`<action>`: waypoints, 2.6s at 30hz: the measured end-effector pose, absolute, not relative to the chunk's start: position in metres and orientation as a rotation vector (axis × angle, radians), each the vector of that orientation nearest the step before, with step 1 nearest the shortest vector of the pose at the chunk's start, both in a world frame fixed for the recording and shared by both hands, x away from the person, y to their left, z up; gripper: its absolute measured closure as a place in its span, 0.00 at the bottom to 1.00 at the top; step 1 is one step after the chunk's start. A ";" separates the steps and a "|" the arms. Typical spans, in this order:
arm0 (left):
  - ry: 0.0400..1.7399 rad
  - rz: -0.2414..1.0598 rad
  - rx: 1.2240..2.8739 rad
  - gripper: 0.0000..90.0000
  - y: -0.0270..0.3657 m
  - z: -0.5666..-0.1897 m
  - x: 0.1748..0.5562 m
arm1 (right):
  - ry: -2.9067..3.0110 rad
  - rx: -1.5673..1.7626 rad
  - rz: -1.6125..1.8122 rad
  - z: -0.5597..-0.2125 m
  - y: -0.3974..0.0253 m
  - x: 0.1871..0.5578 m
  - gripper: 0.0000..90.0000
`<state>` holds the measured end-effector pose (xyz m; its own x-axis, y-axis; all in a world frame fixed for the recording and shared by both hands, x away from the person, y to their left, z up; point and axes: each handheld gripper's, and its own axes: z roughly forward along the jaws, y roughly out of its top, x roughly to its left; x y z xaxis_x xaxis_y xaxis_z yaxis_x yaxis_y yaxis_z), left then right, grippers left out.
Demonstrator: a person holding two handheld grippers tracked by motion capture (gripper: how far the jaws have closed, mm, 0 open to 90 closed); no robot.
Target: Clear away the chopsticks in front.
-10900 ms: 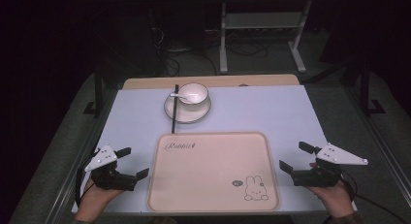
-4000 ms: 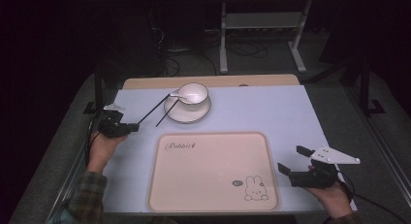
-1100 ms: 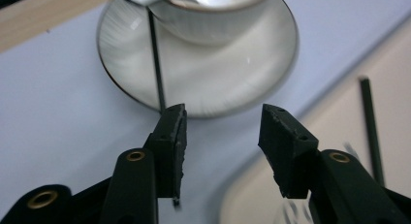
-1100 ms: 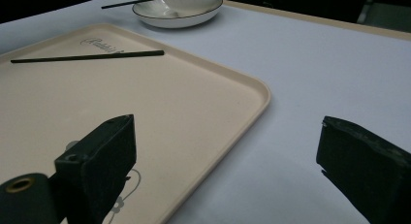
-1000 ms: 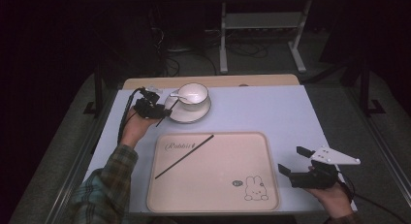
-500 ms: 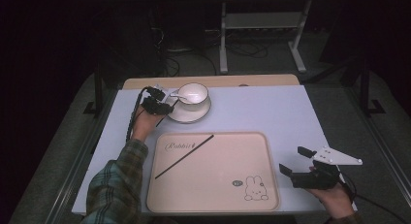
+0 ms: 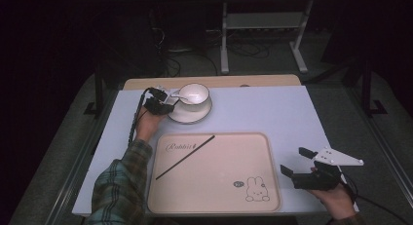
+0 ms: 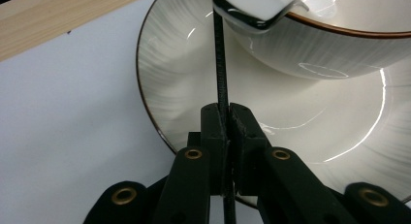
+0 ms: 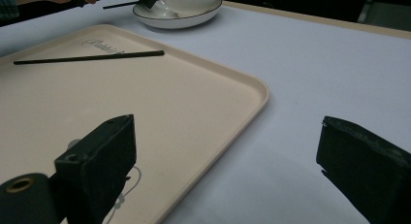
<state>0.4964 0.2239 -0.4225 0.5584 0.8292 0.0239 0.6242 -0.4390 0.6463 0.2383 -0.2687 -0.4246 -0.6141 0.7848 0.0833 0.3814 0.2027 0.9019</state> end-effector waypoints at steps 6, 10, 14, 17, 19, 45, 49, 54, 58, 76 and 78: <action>1.163 0.447 2.188 0.95 0.229 -0.416 0.494 | 2.089 1.088 1.388 -0.425 -0.269 0.239 0.07; 1.163 0.434 2.183 0.95 0.237 -0.407 0.489 | 2.089 1.086 1.387 -0.425 -0.269 0.239 0.07; 1.164 0.426 2.179 0.95 0.245 -0.396 0.480 | 2.089 1.085 1.387 -0.425 -0.269 0.239 0.07; 1.169 0.423 2.175 0.95 0.251 -0.391 0.472 | 2.091 1.083 1.384 -0.424 -0.268 0.239 0.07; 1.161 0.427 2.185 0.95 0.256 -0.390 0.465 | 2.092 1.082 1.383 -0.424 -0.268 0.239 0.07; 1.075 0.275 2.110 0.95 0.268 -0.397 0.350 | 2.095 1.076 1.374 -0.424 -0.265 0.239 0.07; 1.032 0.240 2.121 0.95 0.253 -0.399 0.338 | 2.097 1.075 1.373 -0.424 -0.265 0.239 0.07; 0.970 0.203 2.149 0.95 0.232 -0.401 0.325 | 2.098 1.075 1.373 -0.424 -0.265 0.239 0.07; 0.926 0.175 2.182 0.95 0.218 -0.406 0.315 | 2.099 1.075 1.372 -0.424 -0.265 0.239 0.07; 0.876 0.166 2.321 0.94 0.185 -0.434 0.311 | 2.101 1.070 1.372 -0.424 -0.264 0.239 0.07; 0.871 0.171 2.334 0.94 0.184 -0.434 0.311 | 2.102 1.068 1.372 -0.424 -0.264 0.239 0.07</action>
<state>0.3108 0.1843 -0.4343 0.7724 0.6281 -0.0941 0.5457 -0.5805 0.6044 0.2390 -0.2640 -0.4237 -0.6224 0.7798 0.0675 0.3756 0.2219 0.8998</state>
